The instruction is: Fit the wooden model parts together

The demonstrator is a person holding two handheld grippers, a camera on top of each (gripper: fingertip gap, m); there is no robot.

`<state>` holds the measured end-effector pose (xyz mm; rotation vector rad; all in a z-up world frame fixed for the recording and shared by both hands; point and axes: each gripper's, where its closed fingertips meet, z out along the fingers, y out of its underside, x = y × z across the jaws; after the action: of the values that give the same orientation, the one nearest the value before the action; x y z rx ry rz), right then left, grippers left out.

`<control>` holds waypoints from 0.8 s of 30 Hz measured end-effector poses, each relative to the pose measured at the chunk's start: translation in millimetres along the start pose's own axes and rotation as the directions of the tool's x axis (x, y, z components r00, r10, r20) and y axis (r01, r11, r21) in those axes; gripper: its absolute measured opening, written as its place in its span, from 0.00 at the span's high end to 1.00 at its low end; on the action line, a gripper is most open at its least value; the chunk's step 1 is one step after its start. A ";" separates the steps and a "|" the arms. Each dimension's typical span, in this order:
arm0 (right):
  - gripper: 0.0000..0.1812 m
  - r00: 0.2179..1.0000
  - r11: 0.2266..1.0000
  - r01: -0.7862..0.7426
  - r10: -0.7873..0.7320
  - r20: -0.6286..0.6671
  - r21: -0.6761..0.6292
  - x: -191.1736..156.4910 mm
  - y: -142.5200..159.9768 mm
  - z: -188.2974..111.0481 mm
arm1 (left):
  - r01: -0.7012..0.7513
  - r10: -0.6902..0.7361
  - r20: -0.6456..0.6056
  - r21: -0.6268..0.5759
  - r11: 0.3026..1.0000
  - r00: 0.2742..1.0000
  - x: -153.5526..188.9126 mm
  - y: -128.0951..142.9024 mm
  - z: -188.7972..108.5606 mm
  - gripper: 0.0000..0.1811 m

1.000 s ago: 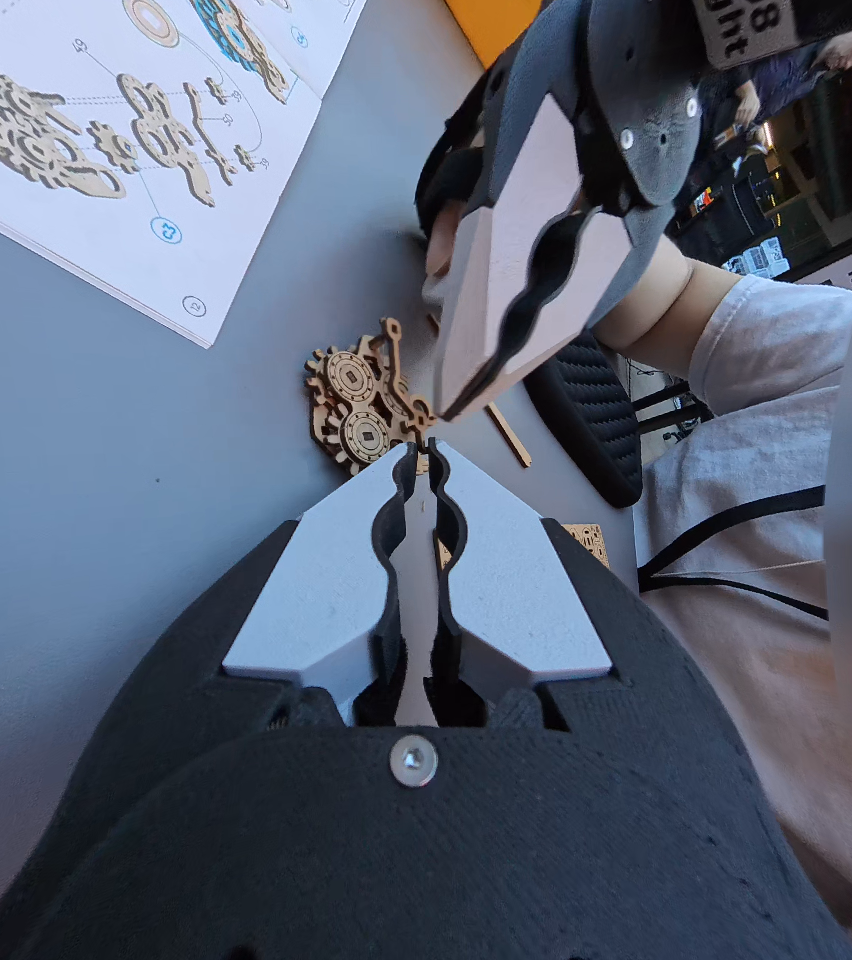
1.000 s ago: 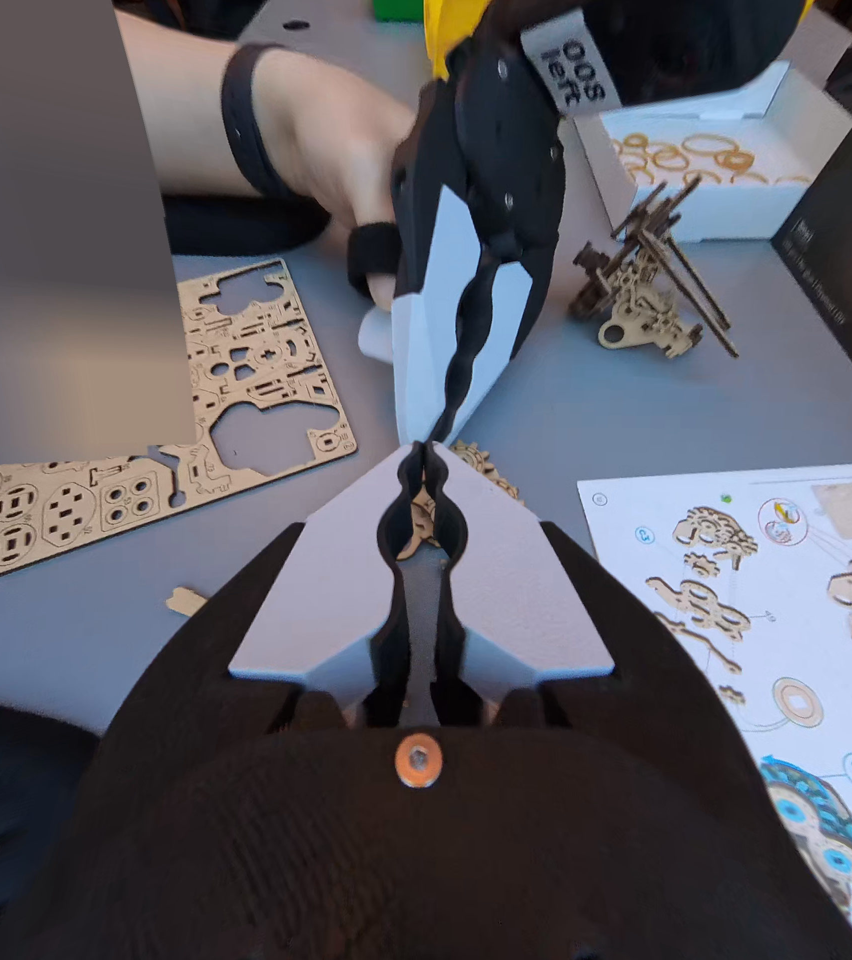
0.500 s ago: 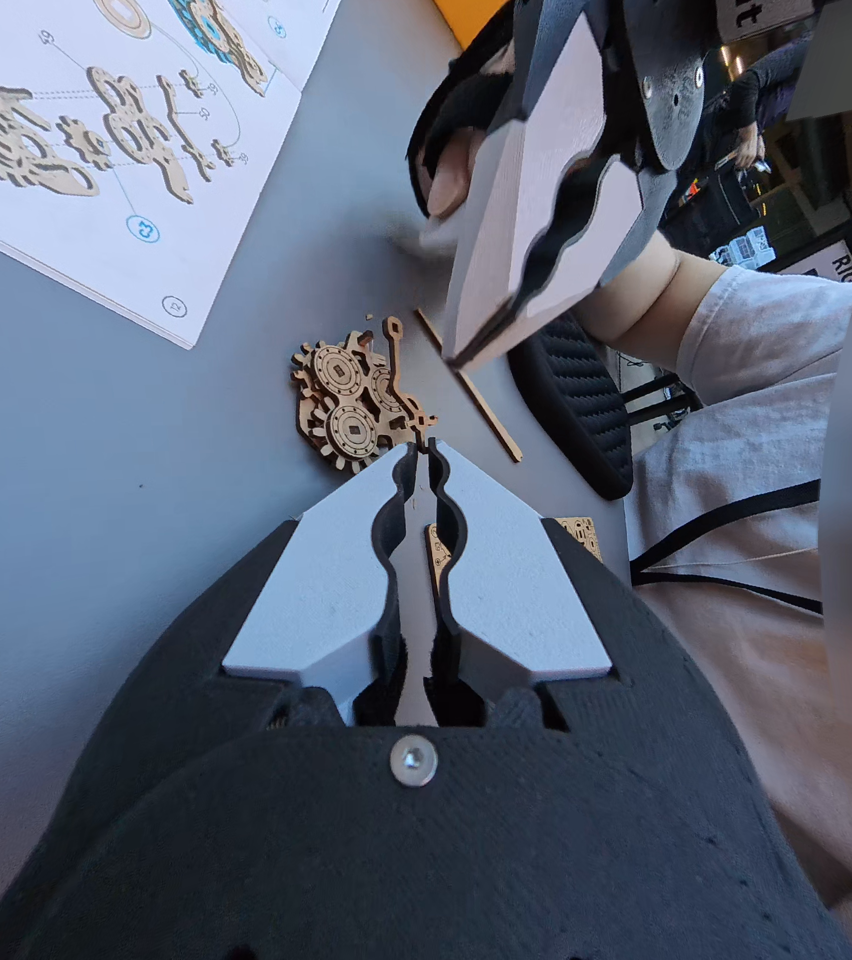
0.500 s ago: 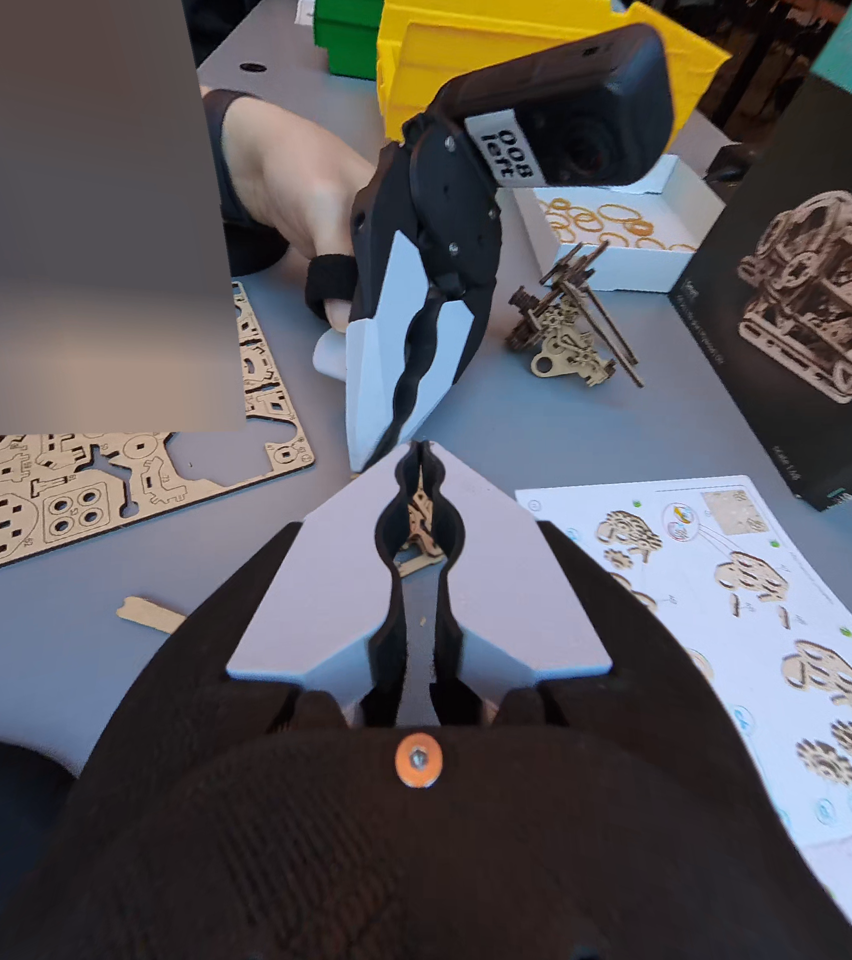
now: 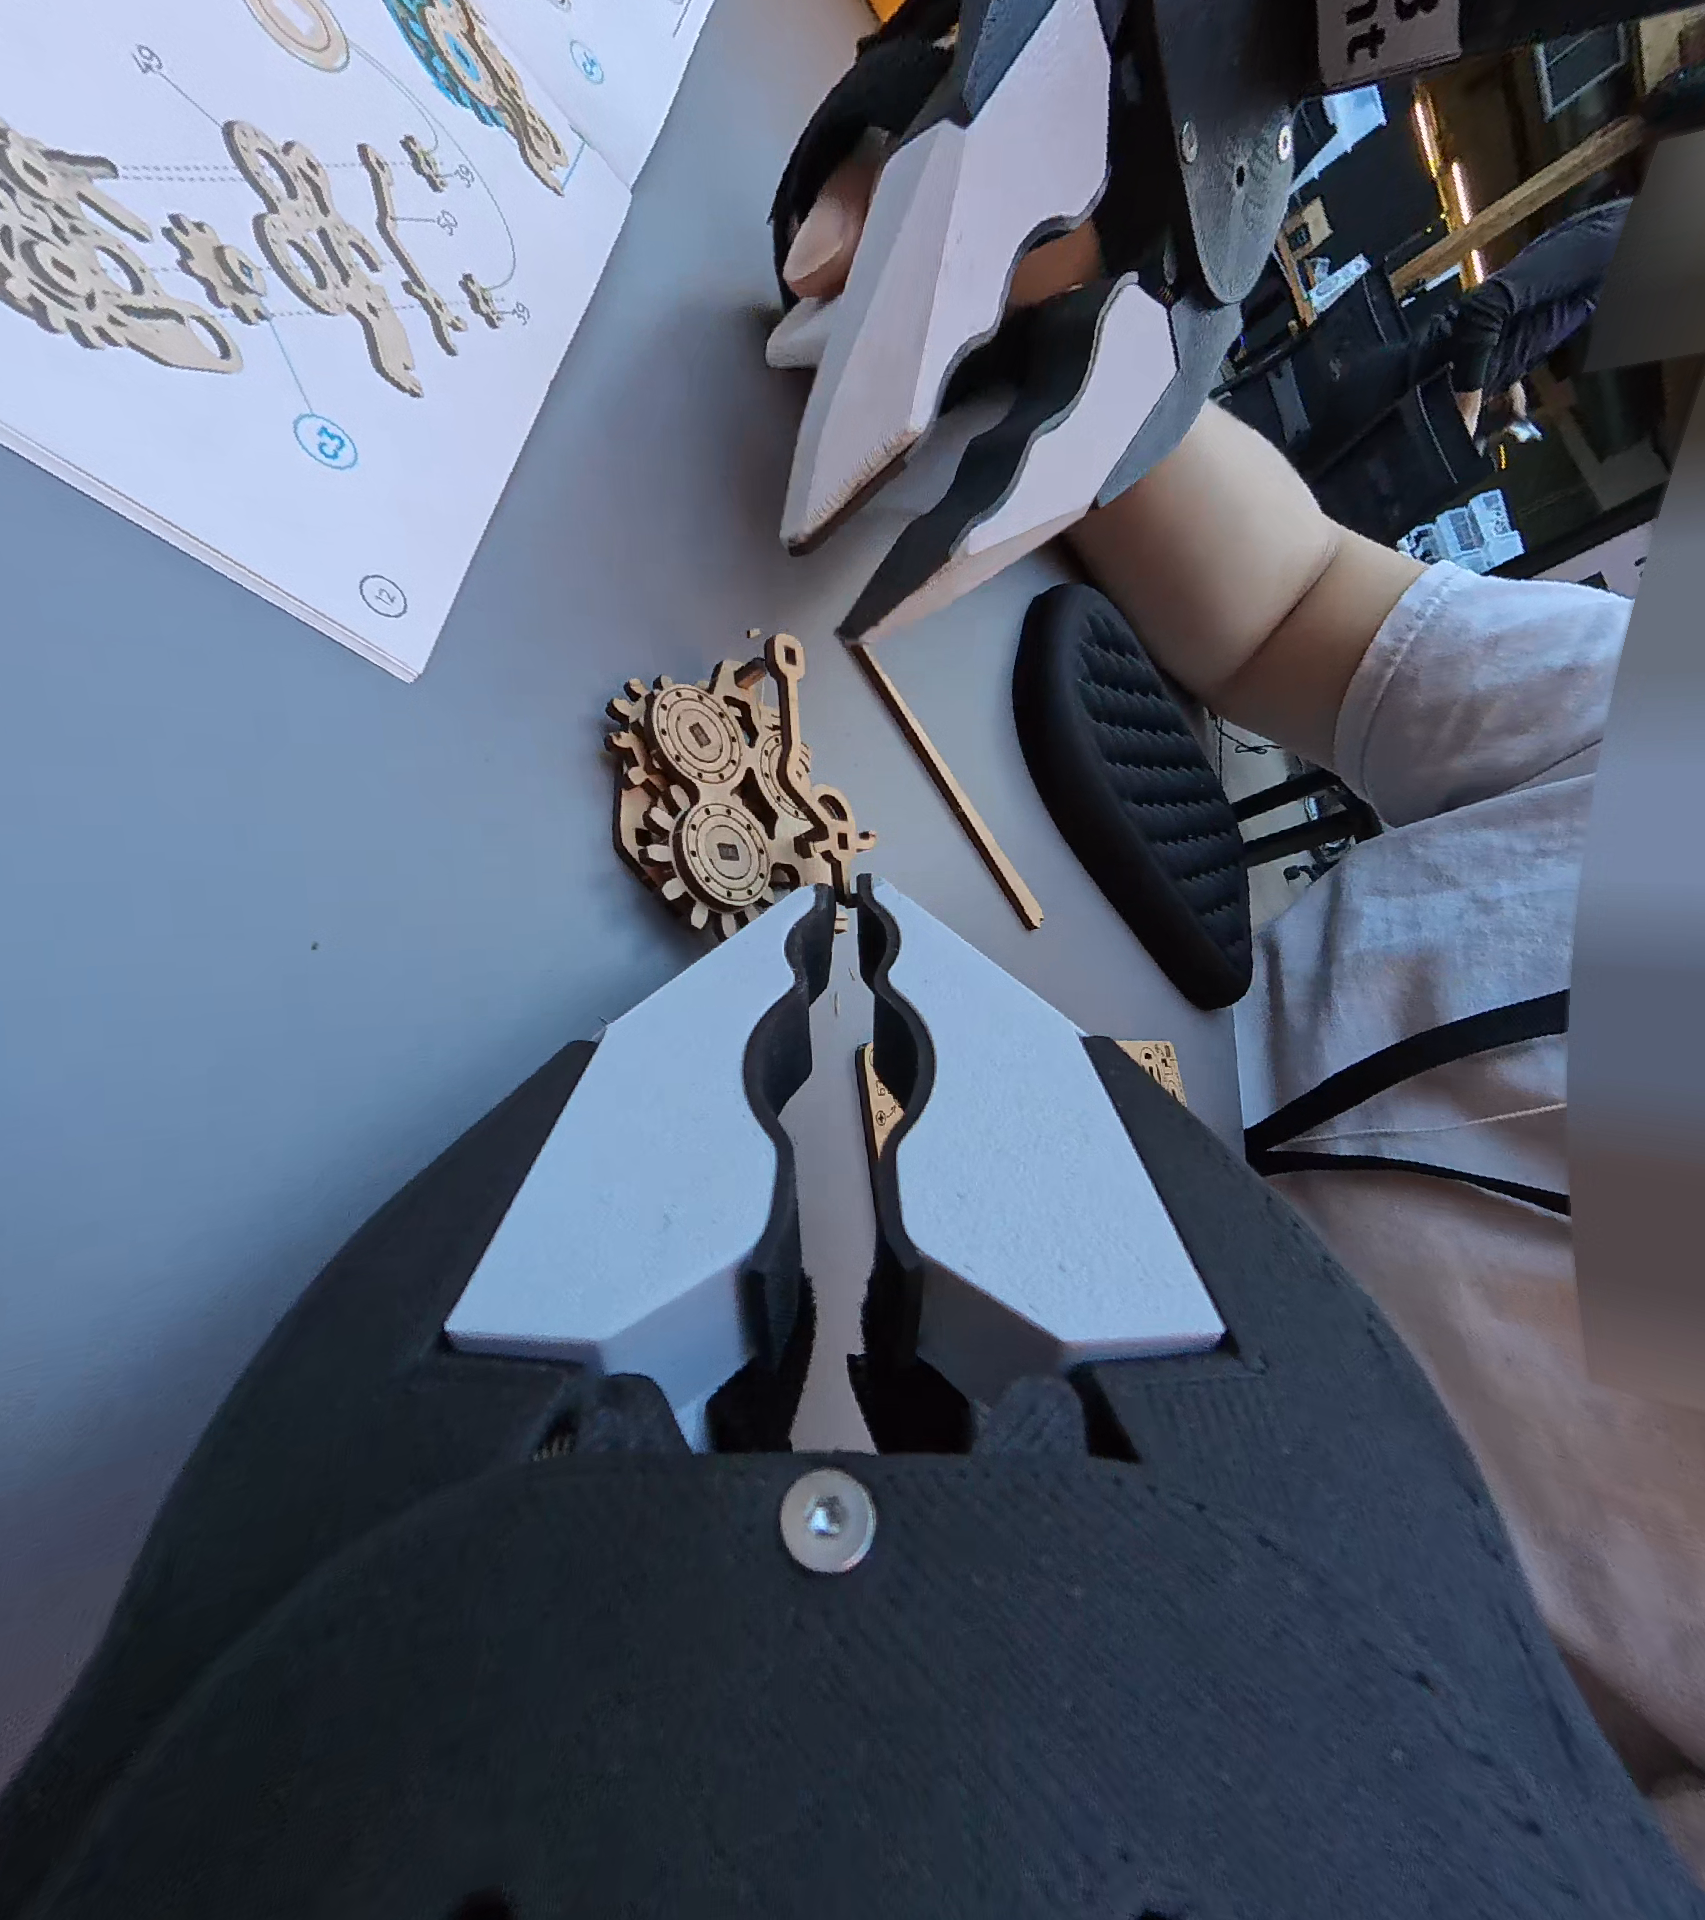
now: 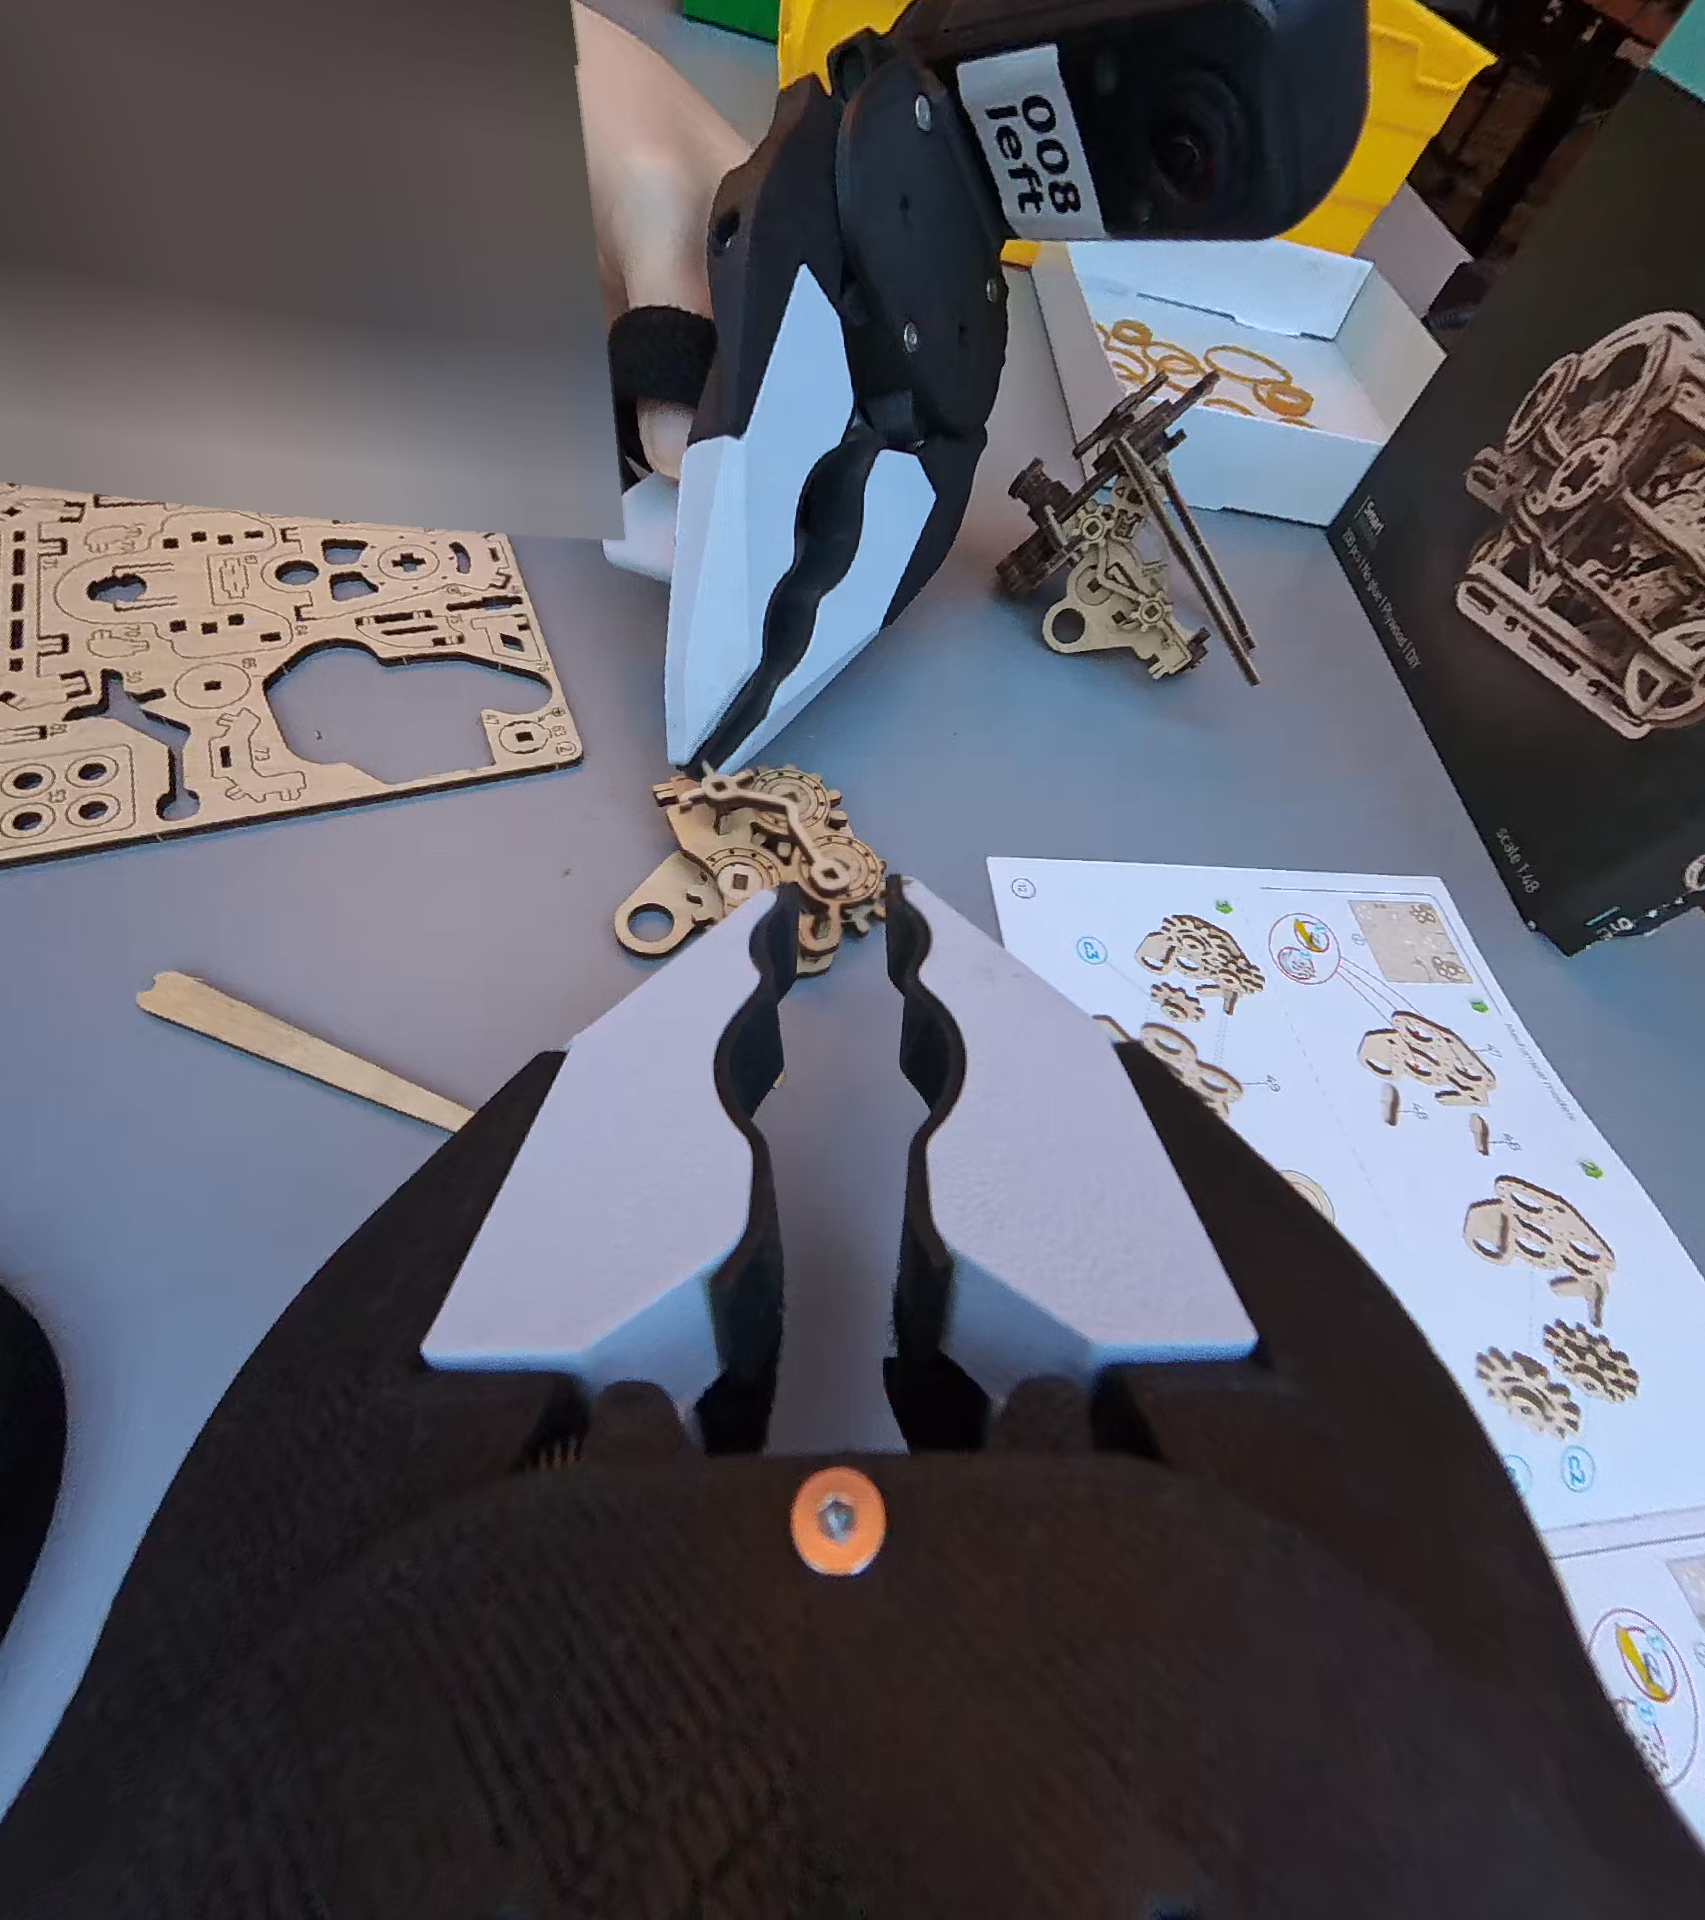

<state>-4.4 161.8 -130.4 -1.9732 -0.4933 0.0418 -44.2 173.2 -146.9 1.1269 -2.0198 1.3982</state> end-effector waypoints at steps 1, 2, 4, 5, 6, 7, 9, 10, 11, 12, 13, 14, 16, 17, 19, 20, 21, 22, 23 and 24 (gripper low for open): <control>0.91 1.000 1.000 0.006 -0.006 0.006 -0.004 -1.1 0.0 1.4 | 0.001 -0.001 -0.002 -0.004 1.000 1.000 0.2 0.6 0.7 0.99; 0.92 1.000 1.000 0.013 -0.013 0.006 -0.003 -1.7 -0.8 2.5 | 0.002 -0.002 -0.003 -0.007 1.000 1.000 0.2 1.2 1.4 0.99; 0.92 1.000 1.000 0.021 -0.021 0.009 -0.015 -2.9 0.0 5.1 | 0.003 -0.003 -0.008 -0.012 1.000 1.000 1.0 1.8 2.7 0.99; 0.92 1.000 0.999 0.024 -0.024 0.015 -0.027 -4.0 1.4 6.4 | 0.006 -0.006 -0.010 -0.012 1.000 1.000 1.1 1.8 3.2 0.99; 0.92 0.999 0.999 0.028 -0.027 0.018 -0.040 -4.6 3.0 7.6 | 0.010 -0.010 -0.014 -0.014 1.000 1.000 1.4 1.9 3.7 0.99; 0.92 0.999 0.998 0.035 -0.034 0.021 -0.051 -5.3 4.2 8.9 | 0.014 -0.015 -0.019 -0.016 1.000 1.000 1.8 2.0 3.9 0.99; 0.95 0.999 0.997 0.046 -0.045 0.023 -0.062 -6.5 5.2 10.8 | 0.018 -0.018 -0.023 -0.016 1.000 1.000 2.1 2.1 4.2 0.99; 0.96 0.999 0.997 0.049 -0.048 0.025 -0.065 -7.0 5.1 11.6 | 0.016 -0.017 -0.022 -0.015 1.000 1.000 2.1 1.8 4.1 0.99; 0.96 0.999 0.996 0.050 -0.049 0.021 -0.067 -6.6 5.2 12.2 | 0.015 -0.015 -0.021 -0.016 1.000 1.000 2.1 1.9 4.1 0.99; 0.96 0.999 0.996 0.053 -0.052 0.017 -0.070 -6.5 5.5 12.6 | 0.013 -0.014 -0.020 -0.017 1.000 1.000 2.2 2.0 4.0 0.99; 0.96 0.998 0.996 0.056 -0.055 0.016 -0.072 -6.6 5.7 12.7 | 0.011 -0.011 -0.020 -0.016 1.000 1.000 2.4 1.9 4.0 0.99; 0.96 0.998 0.996 0.059 -0.058 0.014 -0.070 -6.8 5.4 12.4 | 0.009 -0.010 -0.020 -0.015 1.000 1.000 2.7 1.8 3.7 0.99; 0.96 0.998 0.996 0.063 -0.062 0.013 -0.061 -8.3 3.5 10.9 | 0.005 -0.006 -0.024 -0.014 1.000 1.000 4.2 1.4 3.2 0.99; 0.96 0.997 0.996 0.072 -0.072 0.007 -0.051 -9.0 1.6 9.5 | 0.000 -0.001 -0.028 -0.014 1.000 1.000 5.6 1.4 2.8 0.99; 0.96 0.993 0.993 0.113 -0.113 -0.028 -0.025 -10.6 -4.4 4.7 | -0.010 0.010 -0.038 -0.007 1.000 0.999 10.4 -0.6 1.3 0.99; 0.96 0.988 0.990 0.142 -0.143 -0.051 -0.018 -11.9 -7.6 1.7 | -0.014 0.014 -0.052 0.003 1.000 0.999 15.1 -2.8 -0.2 0.99; 0.96 0.981 0.985 0.174 -0.174 -0.084 -0.015 -11.7 -11.2 -1.6 | -0.015 0.016 -0.066 0.015 1.000 0.998 19.8 -5.1 -1.7 0.95; 0.96 0.972 0.979 0.204 -0.204 -0.114 -0.006 -12.3 -16.1 -4.9 | -0.013 0.015 -0.072 0.024 1.000 0.997 23.2 -7.1 -2.9 0.93; 0.96 0.966 0.974 0.227 -0.224 -0.128 0.010 -15.1 -21.9 -7.3 | -0.013 0.016 -0.074 0.032 0.999 0.997 25.3 -8.8 -3.6 0.91; 0.96 0.961 0.969 0.245 -0.240 -0.139 0.023 -18.2 -27.3 -9.2 | -0.017 0.020 -0.074 0.040 0.999 0.997 26.7 -10.5 -4.0 0.89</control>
<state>-27.5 157.3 -105.9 -1.8491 -0.6367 -0.2333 -51.4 165.1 -120.0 1.0586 -1.9634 1.4727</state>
